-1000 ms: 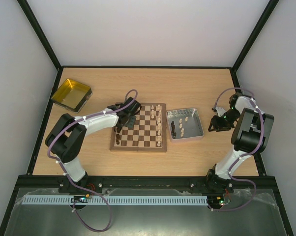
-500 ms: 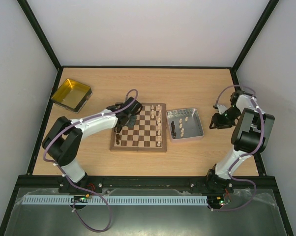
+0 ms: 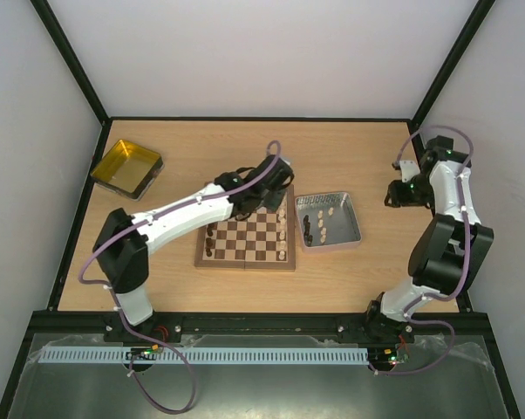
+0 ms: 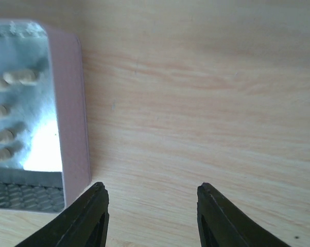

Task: Set up the chess pieces on the board
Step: Pick up the chess piece from the storage box.

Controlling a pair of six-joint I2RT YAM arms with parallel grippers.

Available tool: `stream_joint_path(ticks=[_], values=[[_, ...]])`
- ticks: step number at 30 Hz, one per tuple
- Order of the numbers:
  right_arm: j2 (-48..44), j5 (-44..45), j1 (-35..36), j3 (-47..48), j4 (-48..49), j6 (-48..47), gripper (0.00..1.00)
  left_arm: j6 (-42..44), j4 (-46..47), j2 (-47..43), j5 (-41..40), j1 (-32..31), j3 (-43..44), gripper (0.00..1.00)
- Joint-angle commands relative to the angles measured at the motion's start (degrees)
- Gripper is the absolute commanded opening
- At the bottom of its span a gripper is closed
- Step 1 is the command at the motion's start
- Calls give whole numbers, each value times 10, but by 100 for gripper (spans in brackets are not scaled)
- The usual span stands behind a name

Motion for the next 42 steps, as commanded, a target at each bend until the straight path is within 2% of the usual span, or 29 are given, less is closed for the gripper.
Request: stream_joint_path(ticks=[1,8,15,21,29,37,42], values=[[-22,-13,22,46,-51,8,46,17,-25,66,35,-19,74,22],[-10,-40,90,50,-61,47,45,35,-48,172,88,-36,196,16],[7,-41,146,55,-55,78,46,54,-58,229,122,-39,251,17],[41,-38,169,58,-41,99,47,63,-59,256,155,-39,256,17],[68,-36,174,62,-25,115,48,74,-55,276,186,-40,251,22],[77,-31,174,58,-12,122,48,75,-44,288,193,-42,244,27],[70,-13,174,51,7,135,47,75,-37,301,192,-44,245,27]])
